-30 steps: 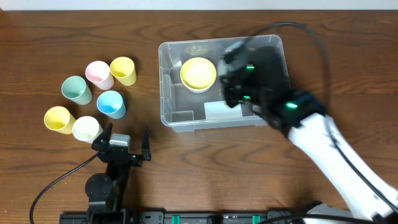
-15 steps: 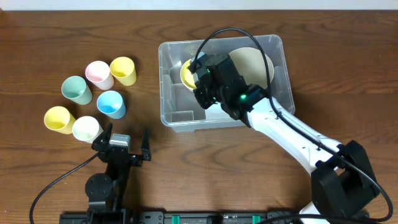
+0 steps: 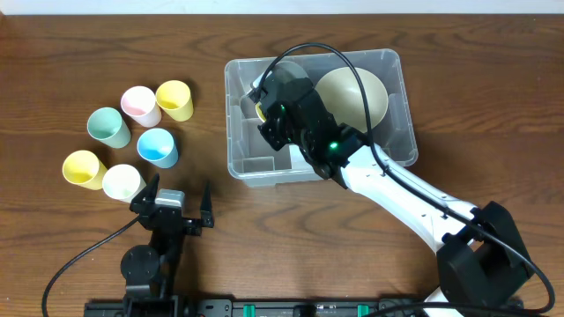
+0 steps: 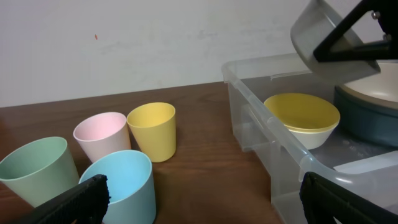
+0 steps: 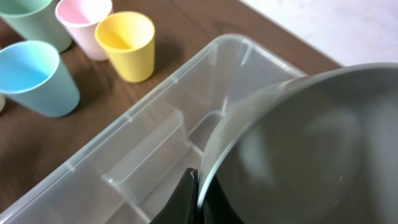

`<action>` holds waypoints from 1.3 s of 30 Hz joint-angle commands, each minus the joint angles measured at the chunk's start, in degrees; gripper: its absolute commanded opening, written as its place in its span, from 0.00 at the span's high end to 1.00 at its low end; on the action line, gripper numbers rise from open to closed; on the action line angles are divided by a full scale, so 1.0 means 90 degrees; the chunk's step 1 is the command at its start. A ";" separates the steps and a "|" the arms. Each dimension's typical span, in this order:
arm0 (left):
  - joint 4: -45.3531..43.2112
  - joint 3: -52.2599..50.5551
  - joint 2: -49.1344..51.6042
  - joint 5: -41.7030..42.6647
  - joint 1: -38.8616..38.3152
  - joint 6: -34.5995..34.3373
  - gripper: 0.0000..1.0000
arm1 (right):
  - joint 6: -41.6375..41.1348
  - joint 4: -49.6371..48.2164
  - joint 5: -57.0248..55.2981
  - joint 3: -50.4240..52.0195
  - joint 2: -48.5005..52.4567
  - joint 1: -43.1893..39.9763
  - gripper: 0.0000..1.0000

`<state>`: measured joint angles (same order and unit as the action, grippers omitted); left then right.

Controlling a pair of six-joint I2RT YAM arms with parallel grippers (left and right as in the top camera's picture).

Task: Pack container
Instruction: 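Lift the grey-blue bowl and carry it into the bin, then lower the grey-blue bowl onto the yellow bowl and release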

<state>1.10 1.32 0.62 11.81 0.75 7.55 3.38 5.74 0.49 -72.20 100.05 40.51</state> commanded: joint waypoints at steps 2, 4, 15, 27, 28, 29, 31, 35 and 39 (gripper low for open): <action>0.0204 -0.0121 -0.0036 0.0073 0.0034 0.0039 0.02 | 0.0109 -0.0231 -0.0221 -0.0126 0.0163 0.0041 0.99; 0.0206 -0.0121 -0.0036 0.0073 0.0034 0.0039 0.02 | 0.0107 -0.0318 -0.0219 -0.0126 0.0282 0.0044 0.99; 0.0204 -0.0121 -0.0036 0.0073 0.0034 0.0039 0.02 | 0.0032 -0.0624 -0.0175 -0.0134 0.0804 0.0041 0.99; 0.0206 -0.0121 -0.0036 0.0073 0.0034 0.0039 0.02 | -0.0012 -0.0568 -0.0075 -0.0134 0.1209 0.0078 0.99; 0.0204 -0.0121 -0.0039 0.0073 0.0034 0.0039 0.02 | -0.0010 -0.0554 -0.0075 -0.0134 0.1212 0.0078 0.98; 0.0204 -0.0121 -0.0039 0.0073 0.0034 0.0039 0.02 | -0.0007 -0.0537 -0.0075 -0.0134 0.1219 0.0078 0.99; 0.0204 -0.0121 -0.0036 0.0073 0.0034 0.0039 0.02 | 0.0017 -0.0515 -0.0078 -0.0134 0.1219 0.0078 0.99; 0.0204 -0.0121 -0.0036 0.0073 0.0034 0.0039 0.02 | 0.0019 -0.0529 -0.0078 -0.0134 0.1219 0.0078 0.67; 0.0204 -0.0121 -0.0036 0.0073 0.0034 0.0039 0.02 | 0.0044 -0.0542 -0.0080 -0.0134 0.1219 0.0078 0.42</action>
<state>1.10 1.32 0.62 11.79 0.75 7.55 3.49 0.95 -0.38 -72.27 110.74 40.64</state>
